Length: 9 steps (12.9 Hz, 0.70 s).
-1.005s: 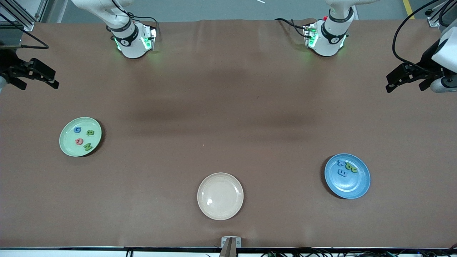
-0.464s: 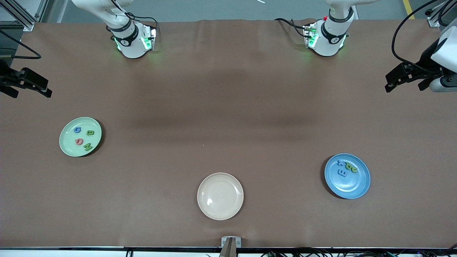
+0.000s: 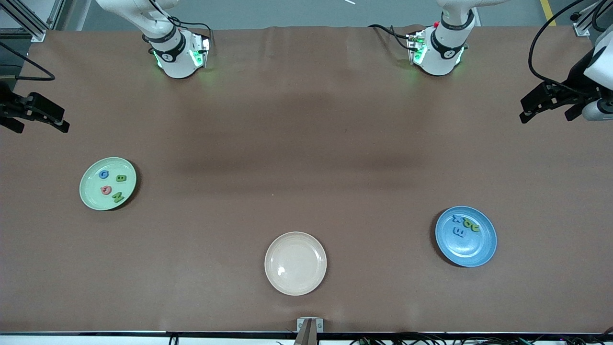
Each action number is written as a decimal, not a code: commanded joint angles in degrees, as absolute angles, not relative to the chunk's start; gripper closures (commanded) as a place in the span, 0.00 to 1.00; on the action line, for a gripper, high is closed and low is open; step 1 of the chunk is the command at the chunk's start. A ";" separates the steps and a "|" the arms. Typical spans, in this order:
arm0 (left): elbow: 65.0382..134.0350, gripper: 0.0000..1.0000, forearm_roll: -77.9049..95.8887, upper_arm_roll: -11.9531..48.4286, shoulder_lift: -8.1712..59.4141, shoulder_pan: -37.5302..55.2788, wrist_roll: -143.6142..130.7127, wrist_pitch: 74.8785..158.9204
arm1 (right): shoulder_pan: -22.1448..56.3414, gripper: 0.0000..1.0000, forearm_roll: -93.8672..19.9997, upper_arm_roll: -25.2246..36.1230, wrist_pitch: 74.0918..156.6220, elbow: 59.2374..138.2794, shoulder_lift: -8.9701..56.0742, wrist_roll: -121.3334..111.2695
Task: Sort upper and lower case letters into plates
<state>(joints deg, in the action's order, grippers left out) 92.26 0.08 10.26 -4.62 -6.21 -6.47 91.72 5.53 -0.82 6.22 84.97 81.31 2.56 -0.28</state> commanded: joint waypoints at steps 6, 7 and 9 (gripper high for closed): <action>91.50 0.00 0.62 10.20 -4.04 -6.50 -5.27 90.36 | 5.10 0.00 -0.35 5.89 84.11 79.81 3.25 0.53; 91.49 0.00 0.62 10.20 -4.13 -6.59 -5.27 90.26 | 5.10 0.00 -0.26 5.89 84.11 79.80 3.16 0.53; 91.49 0.00 0.70 10.20 -4.13 -6.68 -5.27 89.65 | 5.10 0.00 -0.26 5.89 84.20 79.80 3.16 0.53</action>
